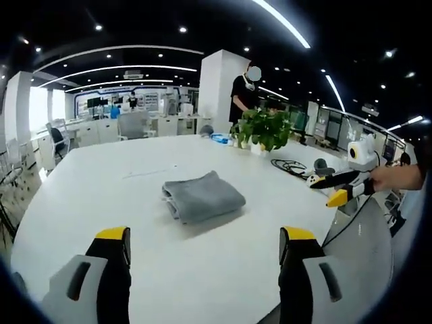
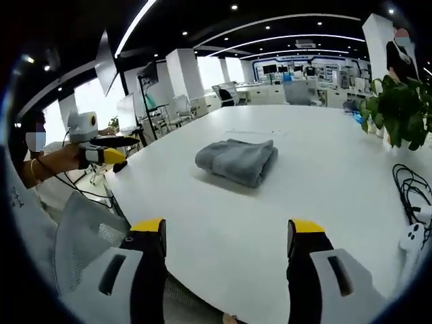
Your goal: Fold the towel on the table until its edges align and the towel forms a compact rectangular stack.
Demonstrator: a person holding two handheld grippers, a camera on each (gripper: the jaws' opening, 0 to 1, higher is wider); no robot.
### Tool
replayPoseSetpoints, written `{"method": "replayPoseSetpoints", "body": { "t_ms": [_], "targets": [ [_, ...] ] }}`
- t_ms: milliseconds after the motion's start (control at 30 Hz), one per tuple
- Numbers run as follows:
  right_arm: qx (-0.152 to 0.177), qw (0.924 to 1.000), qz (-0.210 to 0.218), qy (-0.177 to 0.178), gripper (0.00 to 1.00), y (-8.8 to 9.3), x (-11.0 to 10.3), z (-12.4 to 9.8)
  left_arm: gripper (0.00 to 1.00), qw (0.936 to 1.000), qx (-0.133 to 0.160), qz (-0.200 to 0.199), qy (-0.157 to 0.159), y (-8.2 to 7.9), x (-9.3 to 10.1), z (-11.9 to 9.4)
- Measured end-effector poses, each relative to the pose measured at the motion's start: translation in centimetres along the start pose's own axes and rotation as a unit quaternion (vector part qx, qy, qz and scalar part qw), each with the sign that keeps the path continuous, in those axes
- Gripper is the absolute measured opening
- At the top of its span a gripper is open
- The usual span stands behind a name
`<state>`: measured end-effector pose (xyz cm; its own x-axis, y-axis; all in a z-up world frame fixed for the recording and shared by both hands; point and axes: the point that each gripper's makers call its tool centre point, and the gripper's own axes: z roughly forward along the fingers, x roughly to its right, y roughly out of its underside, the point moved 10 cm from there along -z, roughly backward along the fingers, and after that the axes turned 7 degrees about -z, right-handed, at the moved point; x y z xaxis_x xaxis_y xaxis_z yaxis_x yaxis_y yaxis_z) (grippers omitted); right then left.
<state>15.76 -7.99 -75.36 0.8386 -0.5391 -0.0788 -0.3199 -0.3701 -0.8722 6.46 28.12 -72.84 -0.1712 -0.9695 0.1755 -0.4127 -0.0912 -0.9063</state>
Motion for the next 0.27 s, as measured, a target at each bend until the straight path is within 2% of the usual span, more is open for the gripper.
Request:
{"method": "replayPoseSetpoints", "body": {
  "t_ms": [267],
  "targets": [
    [0.004,1.0000,-0.004,-0.001,0.73,-0.18,-0.23,-0.27,0.94,1.0000,-0.003,0.002,0.000,0.33,0.26,-0.76]
  ]
}}
